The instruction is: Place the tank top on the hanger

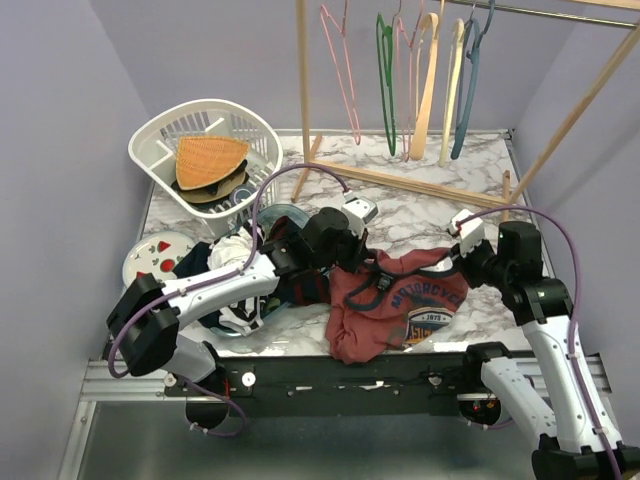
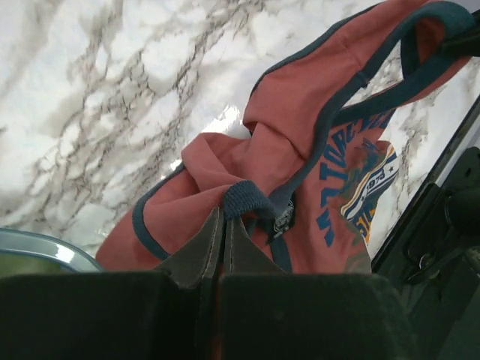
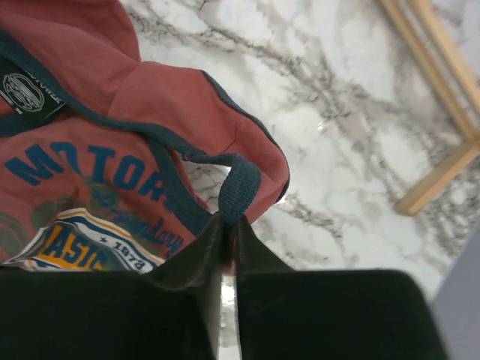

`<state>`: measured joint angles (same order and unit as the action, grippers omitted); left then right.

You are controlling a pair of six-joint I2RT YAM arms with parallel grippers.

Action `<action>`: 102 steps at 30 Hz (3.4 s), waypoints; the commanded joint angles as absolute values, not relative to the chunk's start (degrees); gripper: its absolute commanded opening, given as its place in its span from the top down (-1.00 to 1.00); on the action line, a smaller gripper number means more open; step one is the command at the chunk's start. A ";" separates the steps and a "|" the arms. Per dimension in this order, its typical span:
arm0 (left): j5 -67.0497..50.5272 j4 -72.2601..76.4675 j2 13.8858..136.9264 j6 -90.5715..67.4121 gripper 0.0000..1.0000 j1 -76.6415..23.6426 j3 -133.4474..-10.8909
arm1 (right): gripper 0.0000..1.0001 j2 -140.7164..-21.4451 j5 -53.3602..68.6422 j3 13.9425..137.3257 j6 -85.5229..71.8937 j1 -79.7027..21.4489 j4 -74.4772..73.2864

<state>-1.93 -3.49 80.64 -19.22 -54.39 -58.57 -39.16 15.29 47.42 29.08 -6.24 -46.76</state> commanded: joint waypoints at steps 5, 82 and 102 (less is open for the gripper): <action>0.70 -14.64 77.98 -17.85 -0.46 -54.40 -65.29 | -0.62 -41.66 15.20 57.37 29.27 -5.45 -51.40; 8.26 -15.12 61.00 -0.88 -0.97 -52.73 -53.44 | 0.54 -85.96 -2.37 112.32 -4.83 -5.98 -36.12; 7.56 -15.21 60.47 -0.97 -0.97 -52.82 -53.44 | 0.99 -80.86 1.48 111.63 1.93 -6.06 -34.63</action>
